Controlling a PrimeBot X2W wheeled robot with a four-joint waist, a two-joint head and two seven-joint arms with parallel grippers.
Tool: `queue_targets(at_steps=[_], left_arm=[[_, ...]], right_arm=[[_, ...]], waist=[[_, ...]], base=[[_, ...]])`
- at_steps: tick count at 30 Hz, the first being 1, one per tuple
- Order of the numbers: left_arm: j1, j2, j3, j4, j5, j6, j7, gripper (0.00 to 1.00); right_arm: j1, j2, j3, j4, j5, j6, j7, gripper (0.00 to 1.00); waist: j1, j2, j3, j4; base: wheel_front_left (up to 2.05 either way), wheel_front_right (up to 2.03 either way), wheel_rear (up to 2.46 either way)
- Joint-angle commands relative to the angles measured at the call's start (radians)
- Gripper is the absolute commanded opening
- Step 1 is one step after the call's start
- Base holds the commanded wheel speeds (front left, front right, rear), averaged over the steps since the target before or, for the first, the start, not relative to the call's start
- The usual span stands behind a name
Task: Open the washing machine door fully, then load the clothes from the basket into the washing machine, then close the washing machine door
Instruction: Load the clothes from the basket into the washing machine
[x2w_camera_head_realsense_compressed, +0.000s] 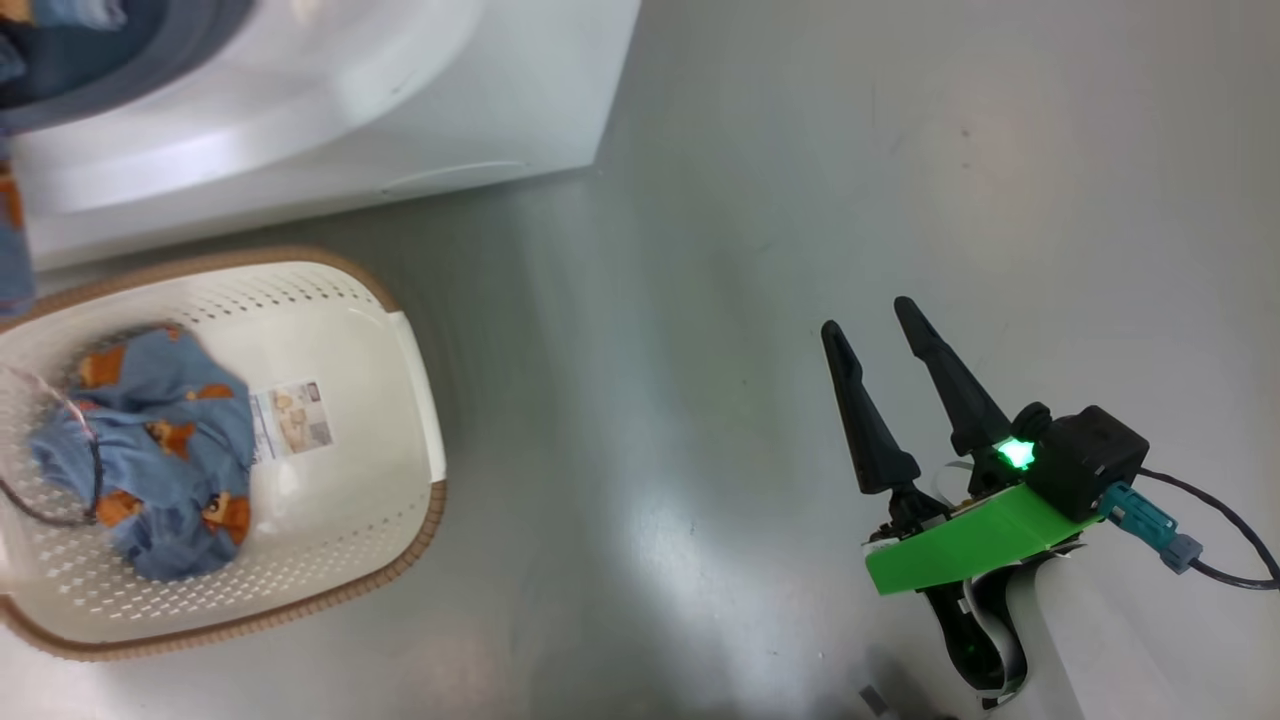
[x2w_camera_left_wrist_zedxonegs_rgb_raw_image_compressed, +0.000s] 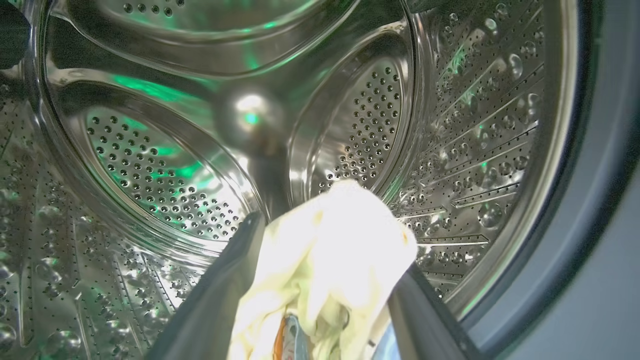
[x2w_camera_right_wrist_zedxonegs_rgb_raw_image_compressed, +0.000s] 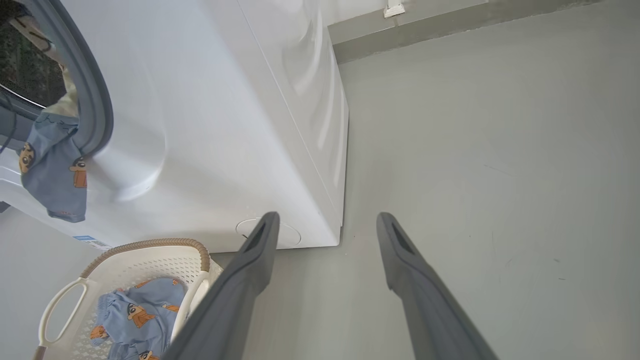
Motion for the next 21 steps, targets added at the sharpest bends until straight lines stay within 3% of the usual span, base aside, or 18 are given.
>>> queue_targets(at_steps=[1,8,21], left_arm=[[0.032,0.049,0.024,-0.037,-0.012,-0.003,-0.004,1.0],[0.111,0.046,0.009,-0.029,-0.016,-0.003,-0.004,1.0],[0.149,0.075,-0.112,0.153,-0.098,-0.003,0.0,1.0]], right_arm=[[0.016,0.002,0.021,-0.015,0.001,0.002,-0.005,1.0],[0.021,0.002,0.017,-0.001,-0.001,0.002,-0.005,1.0],[0.025,0.002,0.013,0.001,0.003,0.002,-0.005,1.0]], waist=[[0.0,-0.0001,-0.017,0.014],[0.0,-0.0001,-0.042,0.025],[0.0,-0.0001,-0.068,0.026]], base=[[0.0,0.0,0.0],[0.0,0.0,0.0],[0.0,0.0,0.0]])
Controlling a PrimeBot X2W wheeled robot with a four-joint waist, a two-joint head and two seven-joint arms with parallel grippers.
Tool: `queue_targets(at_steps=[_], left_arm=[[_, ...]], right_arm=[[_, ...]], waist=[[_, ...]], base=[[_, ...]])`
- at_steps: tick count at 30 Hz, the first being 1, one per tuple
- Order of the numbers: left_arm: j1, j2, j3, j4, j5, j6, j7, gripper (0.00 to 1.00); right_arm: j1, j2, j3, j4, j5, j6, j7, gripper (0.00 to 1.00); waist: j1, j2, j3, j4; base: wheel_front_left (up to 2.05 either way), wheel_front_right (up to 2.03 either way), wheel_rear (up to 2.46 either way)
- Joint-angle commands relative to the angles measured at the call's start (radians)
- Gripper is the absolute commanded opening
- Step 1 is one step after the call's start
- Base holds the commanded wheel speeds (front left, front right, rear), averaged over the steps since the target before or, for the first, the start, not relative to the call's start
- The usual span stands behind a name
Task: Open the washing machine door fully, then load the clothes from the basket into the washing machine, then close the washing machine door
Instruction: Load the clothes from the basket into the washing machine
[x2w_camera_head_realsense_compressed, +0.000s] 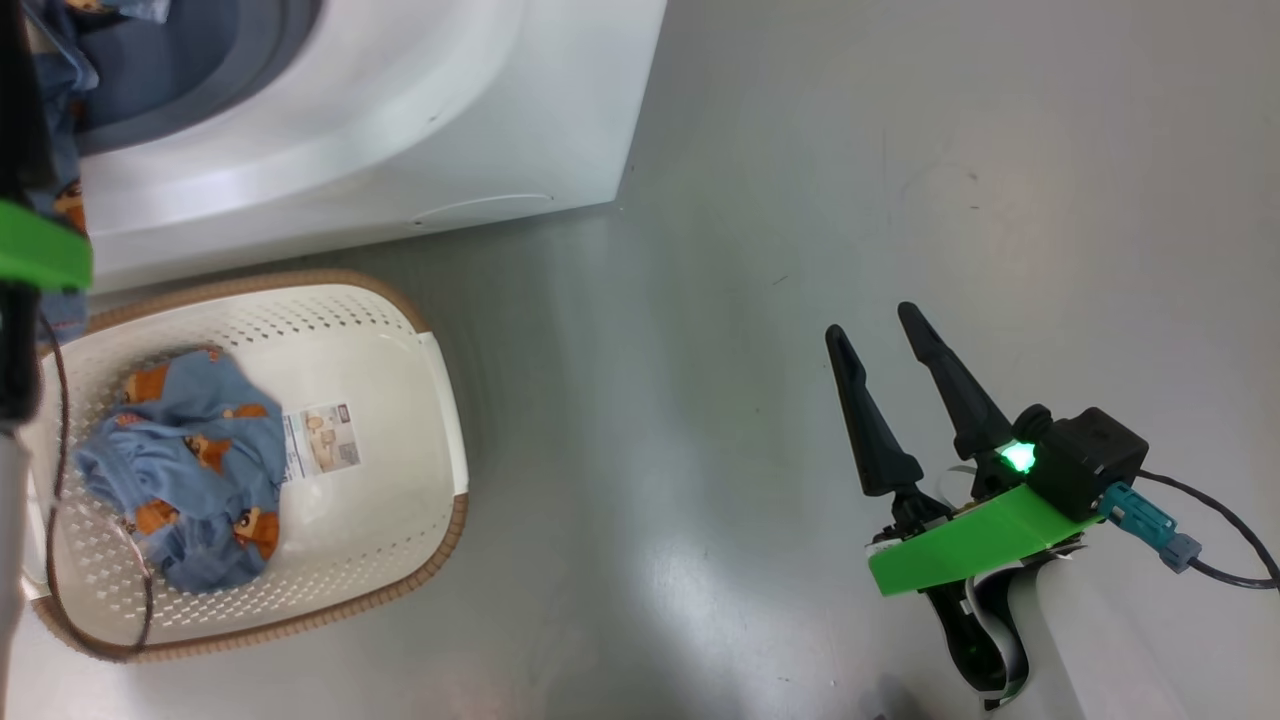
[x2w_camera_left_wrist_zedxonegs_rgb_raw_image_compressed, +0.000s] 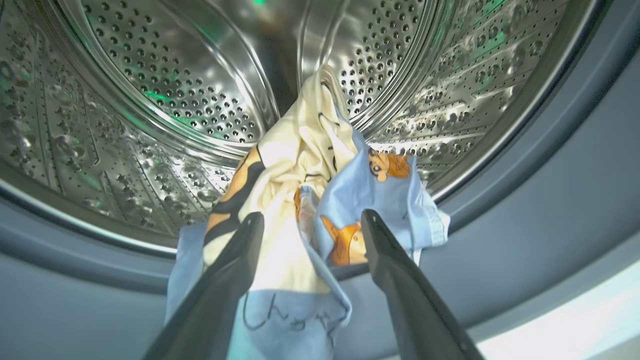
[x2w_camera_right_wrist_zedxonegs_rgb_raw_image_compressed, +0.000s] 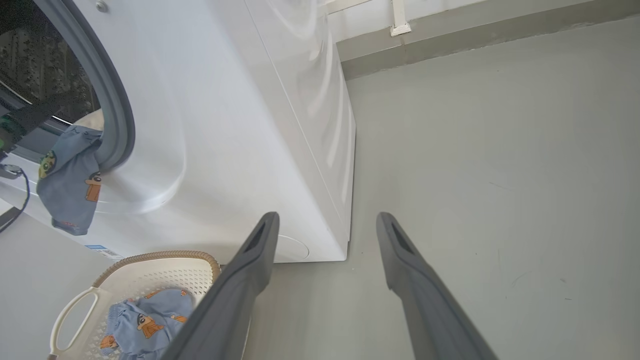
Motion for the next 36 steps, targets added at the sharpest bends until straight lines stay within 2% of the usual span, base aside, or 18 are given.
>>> queue_targets(at_steps=[1,8,12,27,36], left_arm=[[0.038,0.061,0.018,-0.009,-0.011,-0.003,-0.003,1.0],[0.153,0.06,0.06,-0.07,-0.043,-0.003,-0.005,1.0],[0.247,0.048,0.112,-0.149,-0.015,-0.003,-0.006,1.0],[0.516,-0.059,0.305,-0.435,0.082,-0.003,-0.006,1.0],[0.676,-0.107,0.349,-0.517,0.114,-0.003,-0.006,1.0]], right_arm=[[0.025,0.003,0.019,-0.019,0.003,0.002,-0.005,1.0],[0.032,0.003,0.008,-0.018,0.001,0.002,-0.005,1.0],[0.035,0.003,0.004,-0.017,-0.001,0.002,-0.005,1.0],[0.029,0.003,0.009,-0.006,-0.006,0.002,-0.005,1.0],[0.031,0.003,0.014,-0.002,-0.004,0.002,-0.005,1.0]], waist=[[0.0,0.0,-0.003,0.004],[0.0,0.0,-0.018,0.022],[0.0,0.0,-0.027,0.031],[0.0,0.0,-0.042,0.045],[0.0,0.0,-0.05,0.043]], base=[[0.0,0.0,0.0],[0.0,0.0,0.0],[0.0,0.0,0.0],[0.0,0.0,0.0],[0.0,0.0,0.0]])
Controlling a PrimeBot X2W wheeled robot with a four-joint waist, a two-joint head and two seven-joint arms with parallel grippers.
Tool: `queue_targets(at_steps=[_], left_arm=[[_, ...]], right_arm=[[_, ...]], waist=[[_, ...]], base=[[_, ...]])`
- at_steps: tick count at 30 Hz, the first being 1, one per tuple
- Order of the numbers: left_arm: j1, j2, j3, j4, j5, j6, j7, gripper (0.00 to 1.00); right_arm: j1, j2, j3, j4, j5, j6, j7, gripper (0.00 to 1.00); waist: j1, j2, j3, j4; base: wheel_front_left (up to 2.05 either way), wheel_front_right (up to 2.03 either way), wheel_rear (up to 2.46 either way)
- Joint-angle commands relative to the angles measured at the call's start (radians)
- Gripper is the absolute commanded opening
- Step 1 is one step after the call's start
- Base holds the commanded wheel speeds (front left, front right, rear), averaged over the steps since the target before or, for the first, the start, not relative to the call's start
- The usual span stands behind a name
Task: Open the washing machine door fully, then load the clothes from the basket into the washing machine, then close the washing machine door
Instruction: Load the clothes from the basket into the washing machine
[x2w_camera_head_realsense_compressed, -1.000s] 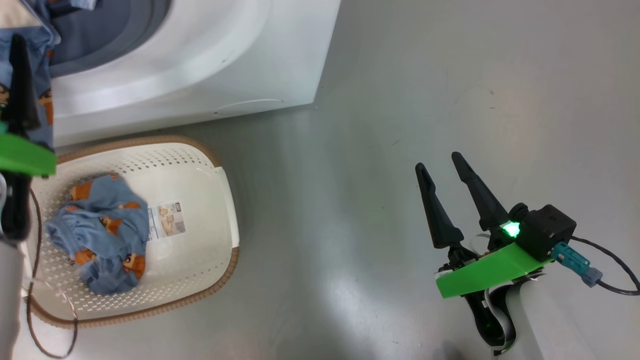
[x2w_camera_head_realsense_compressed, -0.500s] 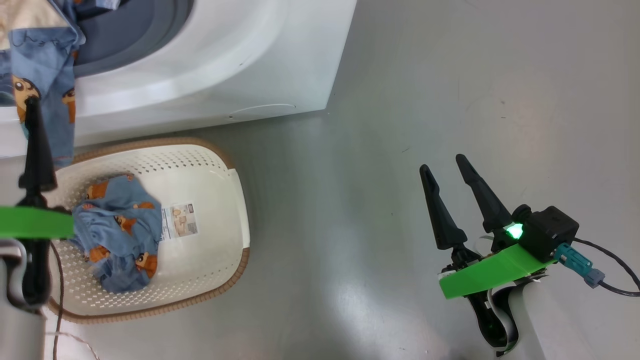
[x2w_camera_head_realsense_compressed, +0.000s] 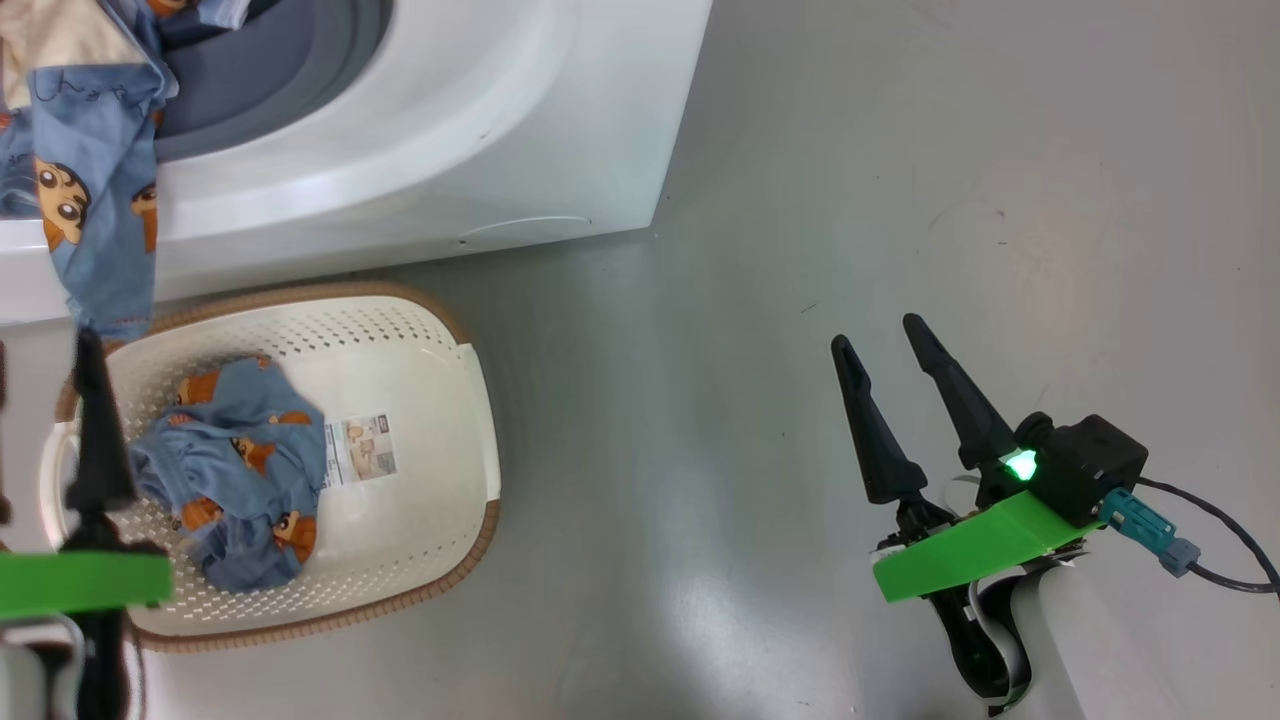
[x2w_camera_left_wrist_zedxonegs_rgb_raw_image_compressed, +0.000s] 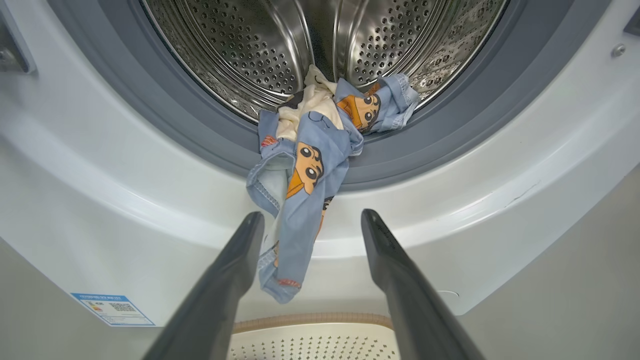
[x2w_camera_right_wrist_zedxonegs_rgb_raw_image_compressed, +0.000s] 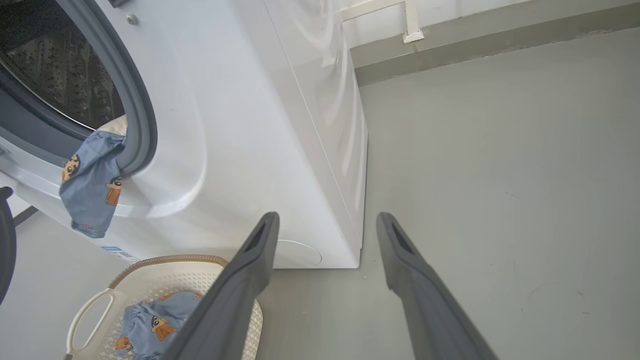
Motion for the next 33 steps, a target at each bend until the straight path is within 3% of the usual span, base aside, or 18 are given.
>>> queue_targets(at_steps=[1,13,33], left_arm=[[0.025,0.023,0.036,-0.03,0.007,-0.003,-0.005,1.0],[0.165,-0.043,0.051,-0.042,0.028,-0.003,-0.005,1.0],[0.195,-0.039,0.063,0.005,0.022,-0.003,-0.005,1.0]], right_arm=[[0.022,0.005,0.023,-0.019,-0.003,0.002,-0.005,1.0],[0.022,0.005,0.02,-0.006,-0.01,0.002,-0.005,1.0],[0.024,0.005,0.021,-0.008,-0.003,0.002,-0.005,1.0]], waist=[[0.0,-0.0001,0.0,0.001],[0.0,-0.0001,-0.009,0.011],[0.0,-0.0001,-0.007,-0.001]], base=[[0.0,0.0,0.0],[0.0,0.0,0.0],[0.0,0.0,0.0]])
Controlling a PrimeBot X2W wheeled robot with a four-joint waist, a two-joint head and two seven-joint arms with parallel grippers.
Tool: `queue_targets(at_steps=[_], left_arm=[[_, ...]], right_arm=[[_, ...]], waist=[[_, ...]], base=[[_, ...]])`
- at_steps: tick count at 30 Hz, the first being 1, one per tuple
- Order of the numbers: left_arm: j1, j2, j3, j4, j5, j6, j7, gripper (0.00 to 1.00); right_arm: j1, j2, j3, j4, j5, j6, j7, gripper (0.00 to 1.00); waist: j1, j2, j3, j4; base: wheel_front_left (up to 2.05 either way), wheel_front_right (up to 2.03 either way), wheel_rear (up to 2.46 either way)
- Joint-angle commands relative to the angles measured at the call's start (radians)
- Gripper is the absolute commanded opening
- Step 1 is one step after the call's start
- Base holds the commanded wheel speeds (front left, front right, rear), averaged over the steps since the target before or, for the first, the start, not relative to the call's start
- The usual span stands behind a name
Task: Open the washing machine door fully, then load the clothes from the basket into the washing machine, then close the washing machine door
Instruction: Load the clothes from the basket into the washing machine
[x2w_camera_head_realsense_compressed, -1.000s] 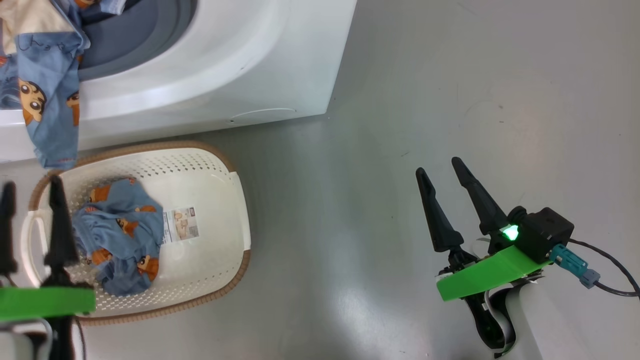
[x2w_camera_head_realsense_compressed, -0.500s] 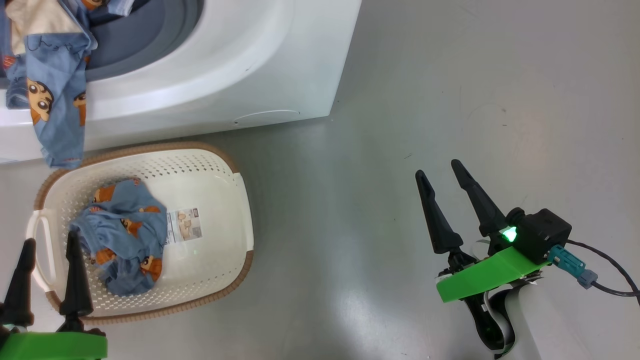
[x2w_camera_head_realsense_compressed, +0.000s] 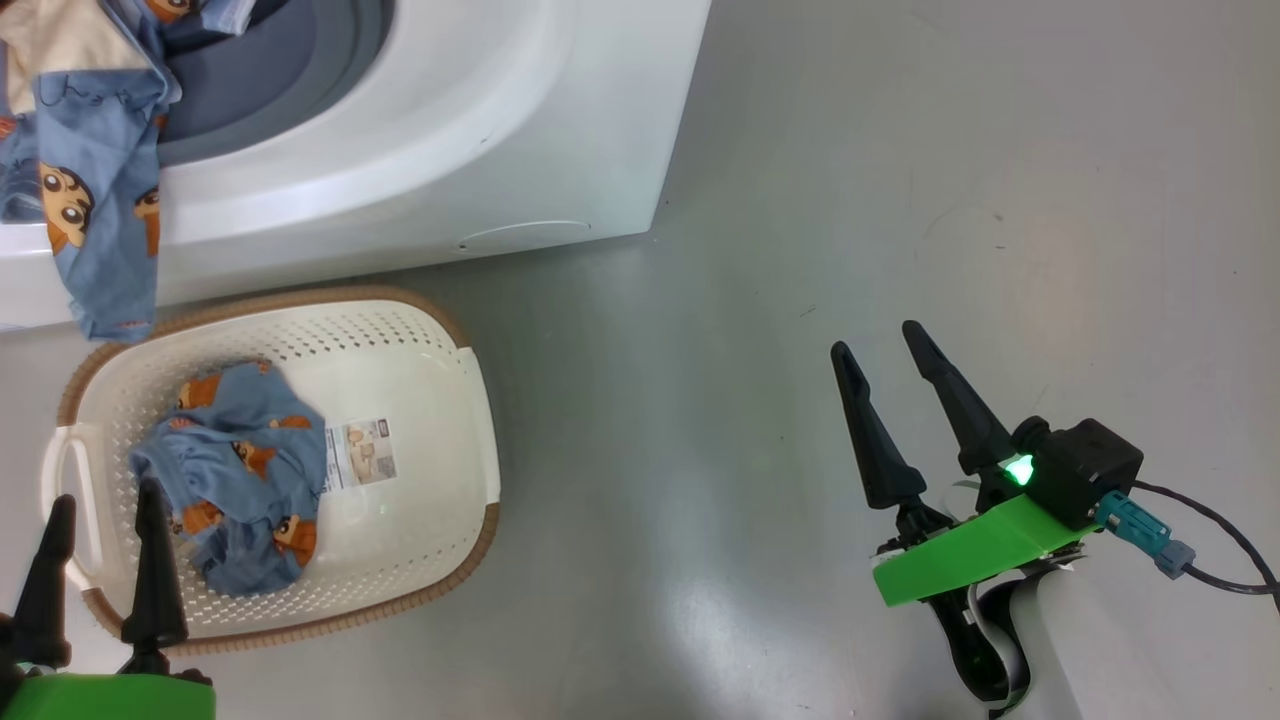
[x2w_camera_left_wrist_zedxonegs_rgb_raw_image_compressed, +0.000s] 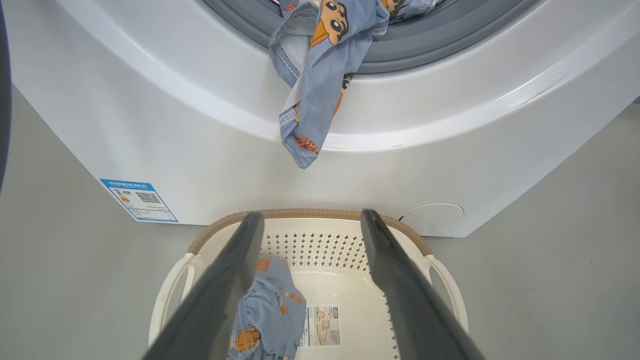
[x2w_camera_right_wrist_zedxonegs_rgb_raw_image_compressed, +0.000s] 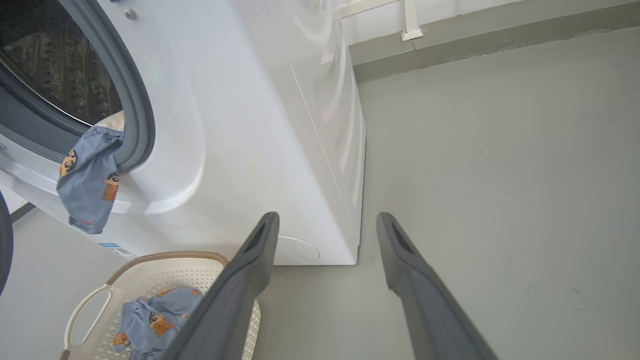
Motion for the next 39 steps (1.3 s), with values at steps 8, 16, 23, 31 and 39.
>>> queue_targets(at_steps=[8,16,23,31,39], left_arm=[[-0.063,0.069,0.01,0.0,-0.009,-0.003,-0.005,1.0],[-0.188,0.124,-0.005,0.002,-0.006,-0.003,-0.005,1.0],[-0.3,0.159,-0.034,0.081,-0.004,-0.003,-0.002,1.0],[-0.432,0.2,-0.054,0.194,-0.014,0.001,0.069,1.0],[-0.556,0.223,-0.072,0.317,-0.027,0.002,0.147,1.0]], right_arm=[[0.02,0.006,0.03,-0.025,0.011,0.002,-0.005,1.0],[0.015,0.006,0.044,-0.026,0.018,0.002,-0.005,1.0],[0.018,0.006,0.049,-0.03,0.024,0.002,-0.005,1.0],[0.02,0.006,0.055,-0.034,0.033,0.002,-0.005,1.0],[0.013,0.006,0.065,-0.032,0.044,0.002,-0.005,1.0]], waist=[[0.0,-0.0001,0.001,-0.006],[0.0,-0.0001,0.004,-0.024],[0.0,-0.0001,0.007,-0.042],[0.0,-0.0001,0.018,-0.055],[0.0,-0.0001,0.04,-0.062]], base=[[0.0,0.0,0.0],[0.0,0.0,0.0],[0.0,0.0,0.0],[0.0,0.0,0.0],[0.0,0.0,0.0]])
